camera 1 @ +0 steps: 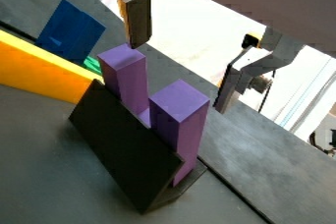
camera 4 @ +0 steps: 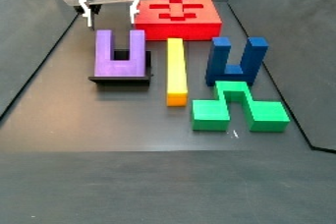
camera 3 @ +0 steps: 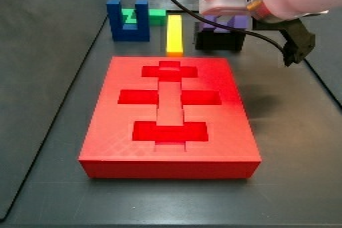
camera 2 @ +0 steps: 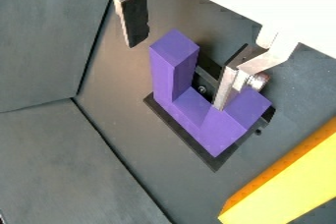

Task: Pick up the purple object. Move up. Place the purple object on the fixture. Regrasp the purple object. Move to above the board. Insert the purple object.
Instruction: Regrasp the purple object.

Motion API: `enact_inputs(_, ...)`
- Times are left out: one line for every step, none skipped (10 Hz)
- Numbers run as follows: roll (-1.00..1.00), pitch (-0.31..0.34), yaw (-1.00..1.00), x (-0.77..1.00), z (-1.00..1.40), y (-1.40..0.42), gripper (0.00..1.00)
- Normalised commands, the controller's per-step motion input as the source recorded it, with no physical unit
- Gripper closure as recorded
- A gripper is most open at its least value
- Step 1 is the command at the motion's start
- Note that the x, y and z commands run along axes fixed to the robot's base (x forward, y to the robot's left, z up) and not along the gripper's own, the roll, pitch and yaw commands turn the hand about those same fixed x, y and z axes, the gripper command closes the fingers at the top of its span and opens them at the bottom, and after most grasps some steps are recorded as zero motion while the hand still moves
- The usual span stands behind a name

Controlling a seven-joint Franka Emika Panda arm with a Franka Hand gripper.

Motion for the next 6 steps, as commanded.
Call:
enact_inputs(-0.14,0.006,0.0,0.48,-0.13,0.0,0.0)
enact_inputs(-0.35,0.0,0.0,0.67,-0.03,0.07,0.0)
enact_inputs(-0.35,0.0,0.0,0.65,0.0,0.05,0.0)
enact_inputs(-0.3,-0.011,0.0,0.55,0.0,0.02,0.0)
enact_inputs(-0.3,-0.057,0.0,0.59,-0.06,0.08,0.0)
enact_inputs(-0.14,-0.023,0.0,0.56,-0.26,0.05,0.0)
